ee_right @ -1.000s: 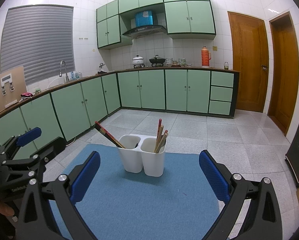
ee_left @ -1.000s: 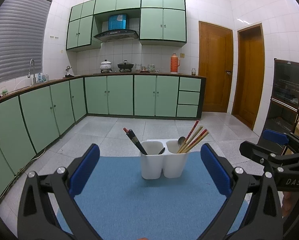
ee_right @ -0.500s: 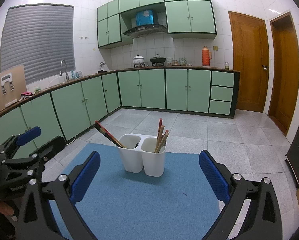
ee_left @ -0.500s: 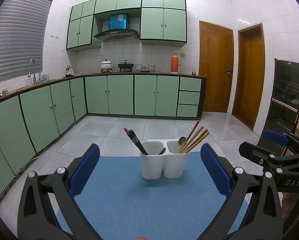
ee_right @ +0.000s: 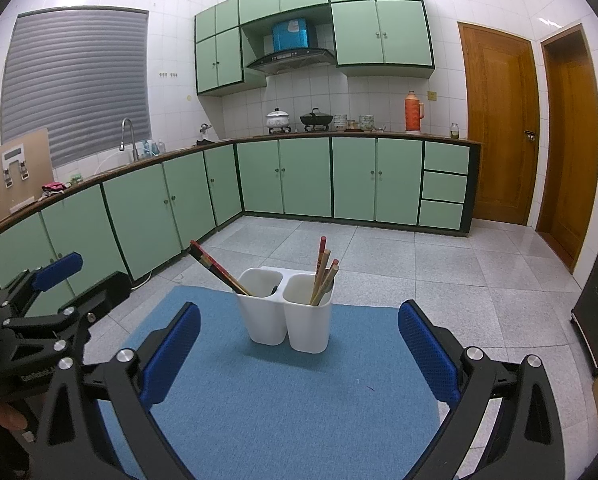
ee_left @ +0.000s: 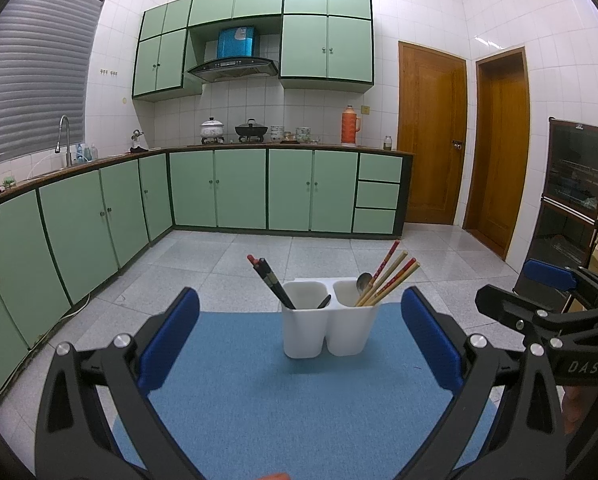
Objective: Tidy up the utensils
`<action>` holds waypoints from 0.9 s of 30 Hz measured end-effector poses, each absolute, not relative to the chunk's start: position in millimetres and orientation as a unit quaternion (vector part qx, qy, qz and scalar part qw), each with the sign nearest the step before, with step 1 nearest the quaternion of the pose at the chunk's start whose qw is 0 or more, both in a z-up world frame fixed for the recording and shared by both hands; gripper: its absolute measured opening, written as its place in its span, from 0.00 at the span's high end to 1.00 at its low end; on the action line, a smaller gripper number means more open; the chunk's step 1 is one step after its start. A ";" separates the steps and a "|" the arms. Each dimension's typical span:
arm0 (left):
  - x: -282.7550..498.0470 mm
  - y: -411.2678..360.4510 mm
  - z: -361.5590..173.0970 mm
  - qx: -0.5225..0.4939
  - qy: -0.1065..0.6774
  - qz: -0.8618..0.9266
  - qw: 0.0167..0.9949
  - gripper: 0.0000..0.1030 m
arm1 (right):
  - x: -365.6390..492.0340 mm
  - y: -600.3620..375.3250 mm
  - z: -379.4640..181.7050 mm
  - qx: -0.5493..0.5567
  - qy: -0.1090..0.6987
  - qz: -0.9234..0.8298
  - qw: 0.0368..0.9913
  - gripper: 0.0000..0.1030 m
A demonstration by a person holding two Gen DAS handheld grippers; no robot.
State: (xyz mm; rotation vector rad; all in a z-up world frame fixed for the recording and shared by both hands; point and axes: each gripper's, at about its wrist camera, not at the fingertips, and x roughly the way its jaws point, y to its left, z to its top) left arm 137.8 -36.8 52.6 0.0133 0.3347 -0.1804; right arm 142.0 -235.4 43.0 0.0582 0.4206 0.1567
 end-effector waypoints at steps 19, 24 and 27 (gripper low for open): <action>140.8 -38.5 45.7 0.003 0.170 -0.086 0.982 0.05 | 139.7 -235.6 37.2 0.028 0.212 0.077 0.974 0.06; 140.0 -39.0 45.5 0.007 0.172 -0.087 0.981 0.05 | 138.9 -236.7 35.8 0.027 0.212 0.076 0.974 0.06; 139.7 -39.5 46.2 0.006 0.174 -0.087 0.981 0.05 | 139.0 -236.9 36.0 0.028 0.212 0.076 0.974 0.06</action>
